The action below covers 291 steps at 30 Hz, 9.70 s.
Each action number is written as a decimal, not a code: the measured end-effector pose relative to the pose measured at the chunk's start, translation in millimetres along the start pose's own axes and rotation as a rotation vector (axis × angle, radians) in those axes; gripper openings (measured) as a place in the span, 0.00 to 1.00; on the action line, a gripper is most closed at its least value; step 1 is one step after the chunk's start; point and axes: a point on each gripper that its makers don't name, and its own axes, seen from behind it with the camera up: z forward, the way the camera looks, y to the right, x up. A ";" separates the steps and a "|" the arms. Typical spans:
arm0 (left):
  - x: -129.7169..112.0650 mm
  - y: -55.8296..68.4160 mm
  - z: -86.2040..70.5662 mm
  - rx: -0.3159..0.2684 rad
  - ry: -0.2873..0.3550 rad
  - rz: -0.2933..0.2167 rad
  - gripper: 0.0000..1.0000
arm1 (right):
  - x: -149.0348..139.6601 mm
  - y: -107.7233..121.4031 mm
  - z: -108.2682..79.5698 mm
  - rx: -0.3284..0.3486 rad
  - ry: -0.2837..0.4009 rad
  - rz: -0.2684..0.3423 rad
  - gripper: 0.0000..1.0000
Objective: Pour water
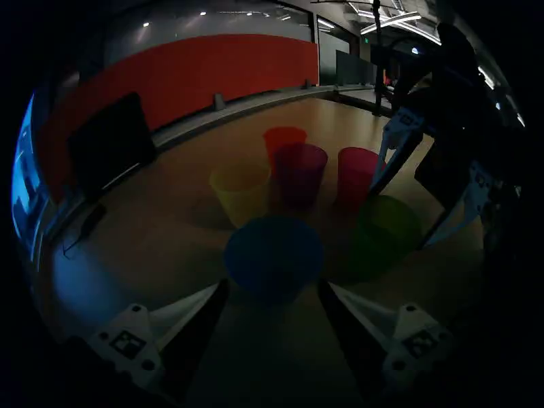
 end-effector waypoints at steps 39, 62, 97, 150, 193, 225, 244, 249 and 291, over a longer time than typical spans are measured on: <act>26.0 -10.4 -74.4 0.191 0.193 -0.130 0.97 | -12.2 50.8 -109.9 -0.321 0.218 0.191 0.99; 85.5 -33.1 -120.3 0.416 0.509 -0.188 0.97 | -1.6 115.6 -181.9 -0.744 0.419 0.284 0.99; 76.3 -54.3 -138.2 0.733 0.642 -0.219 0.97 | -33.3 151.5 -286.1 -1.253 0.623 0.418 0.99; 10.0 -73.4 -127.0 0.739 0.654 -0.334 0.97 | -25.3 139.1 -279.3 -1.248 0.604 0.434 0.99; 8.4 -75.0 -126.5 0.739 0.651 -0.330 0.97 | -60.7 156.8 -257.6 -1.175 0.710 0.473 0.99; 8.1 -75.5 -126.5 0.739 0.651 -0.330 0.97 | -99.0 168.3 -220.5 -1.190 0.559 0.456 0.99; 8.5 -75.1 -126.1 0.739 0.651 -0.331 0.97 | -97.7 168.4 -219.4 -1.183 0.560 0.455 0.99; 8.1 -74.9 -126.4 0.739 0.651 -0.331 0.97 | -97.4 168.5 -219.2 -1.183 0.560 0.456 0.99; 8.6 -75.1 -126.6 0.739 0.651 -0.330 0.97 | -97.9 168.1 -219.5 -1.182 0.559 0.456 0.99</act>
